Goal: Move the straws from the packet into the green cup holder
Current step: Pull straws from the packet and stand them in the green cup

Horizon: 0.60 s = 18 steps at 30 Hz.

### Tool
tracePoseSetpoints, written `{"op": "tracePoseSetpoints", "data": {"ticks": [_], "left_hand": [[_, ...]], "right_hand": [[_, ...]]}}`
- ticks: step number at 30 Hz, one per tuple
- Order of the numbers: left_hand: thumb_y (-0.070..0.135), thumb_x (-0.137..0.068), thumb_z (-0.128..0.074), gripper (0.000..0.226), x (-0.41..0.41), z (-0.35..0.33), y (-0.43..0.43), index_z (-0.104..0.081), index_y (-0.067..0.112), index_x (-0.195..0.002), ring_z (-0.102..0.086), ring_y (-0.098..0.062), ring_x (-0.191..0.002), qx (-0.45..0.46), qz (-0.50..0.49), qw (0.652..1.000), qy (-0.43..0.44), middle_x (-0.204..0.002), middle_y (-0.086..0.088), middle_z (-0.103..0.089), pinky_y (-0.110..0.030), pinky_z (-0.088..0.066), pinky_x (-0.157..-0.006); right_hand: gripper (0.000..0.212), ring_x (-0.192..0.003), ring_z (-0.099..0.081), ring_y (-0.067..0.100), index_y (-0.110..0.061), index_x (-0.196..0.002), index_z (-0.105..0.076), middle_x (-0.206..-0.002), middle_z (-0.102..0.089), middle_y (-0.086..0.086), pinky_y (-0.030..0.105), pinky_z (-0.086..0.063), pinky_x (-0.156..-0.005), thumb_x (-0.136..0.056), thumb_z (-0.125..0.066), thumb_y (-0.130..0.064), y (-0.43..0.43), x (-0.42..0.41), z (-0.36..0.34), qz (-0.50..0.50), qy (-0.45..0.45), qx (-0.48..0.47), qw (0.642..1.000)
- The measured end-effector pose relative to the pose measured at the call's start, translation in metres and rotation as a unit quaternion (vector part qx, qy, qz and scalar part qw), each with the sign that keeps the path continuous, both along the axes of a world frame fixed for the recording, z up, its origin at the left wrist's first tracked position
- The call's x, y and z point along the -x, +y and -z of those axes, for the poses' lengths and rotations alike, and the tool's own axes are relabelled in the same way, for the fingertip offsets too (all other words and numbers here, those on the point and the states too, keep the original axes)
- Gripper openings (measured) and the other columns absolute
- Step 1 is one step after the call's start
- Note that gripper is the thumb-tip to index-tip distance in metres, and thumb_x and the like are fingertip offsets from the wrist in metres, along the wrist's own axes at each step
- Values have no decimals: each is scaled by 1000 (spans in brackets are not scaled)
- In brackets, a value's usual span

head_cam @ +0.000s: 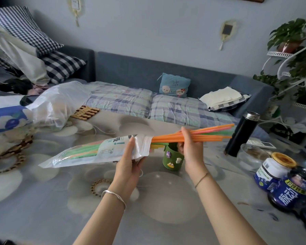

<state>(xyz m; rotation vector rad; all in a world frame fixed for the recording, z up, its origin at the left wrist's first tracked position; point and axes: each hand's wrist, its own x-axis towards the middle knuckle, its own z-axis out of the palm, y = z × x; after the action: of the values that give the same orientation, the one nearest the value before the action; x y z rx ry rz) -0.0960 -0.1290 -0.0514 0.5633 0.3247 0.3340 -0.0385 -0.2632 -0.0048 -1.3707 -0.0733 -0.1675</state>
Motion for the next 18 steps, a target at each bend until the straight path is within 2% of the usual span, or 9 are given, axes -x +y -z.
{"op": "tracePoseSetpoints", "data": {"ticks": [3,5,8,10,14,18], "left_hand": [[28,-88,-64,45,-8,2,-1,-58,7,-128,-60,-29,-119,8,-4,1000,9,-127,-11,-65,-22,-58,-60],[27,-89,-62,45,-14,3,-6,-58,7,-129,-56,-32,-124,13,-4,1000,8,-132,-12,-63,-22,-58,-61],[26,-89,-62,40,-22,4,-16,-60,7,-124,-58,-28,-121,13,9,1000,-2,-130,-11,-64,-22,-59,-64],[26,-90,-62,34,-24,2,-19,-61,10,-120,-60,-26,-117,10,18,1000,-12,-126,-11,-65,-23,-59,-72],[24,-90,-62,28,-26,-2,-12,-60,13,-116,-61,-22,-110,44,-7,999,-22,-120,-9,-65,-24,-59,-72],[23,-89,-64,22,-31,-8,0,-62,17,-110,-58,-23,-121,84,-19,996,-13,-128,-8,-62,-26,-56,-78]], "right_hand": [[21,-30,-37,1,-8,-76,-55,-40,-42,-9,11,-28,-33,-91,-55,-22,-18,-10,-9,16,7,-35,999],[16,-32,-39,0,-9,-80,-55,-40,-44,-10,12,-29,-33,-90,-58,-22,-23,-15,-9,-3,9,-48,999],[20,-33,-36,5,-13,-71,-57,-40,-44,-9,14,-24,-34,-90,-58,-21,-20,-18,-4,-58,-10,29,998],[24,-32,-36,6,-14,-68,-58,-38,-44,-8,14,-24,-35,-91,-55,-20,-21,-18,-6,-68,-13,52,996],[32,-31,-36,5,-13,-62,-57,-35,-43,-7,16,-23,-36,-92,-53,-23,-46,-32,-34,3,-9,2,1000],[33,-29,-35,6,-14,-60,-55,-35,-44,-7,16,-21,-33,-92,-52,-25,-61,-48,-58,29,-37,-10,999]]}}
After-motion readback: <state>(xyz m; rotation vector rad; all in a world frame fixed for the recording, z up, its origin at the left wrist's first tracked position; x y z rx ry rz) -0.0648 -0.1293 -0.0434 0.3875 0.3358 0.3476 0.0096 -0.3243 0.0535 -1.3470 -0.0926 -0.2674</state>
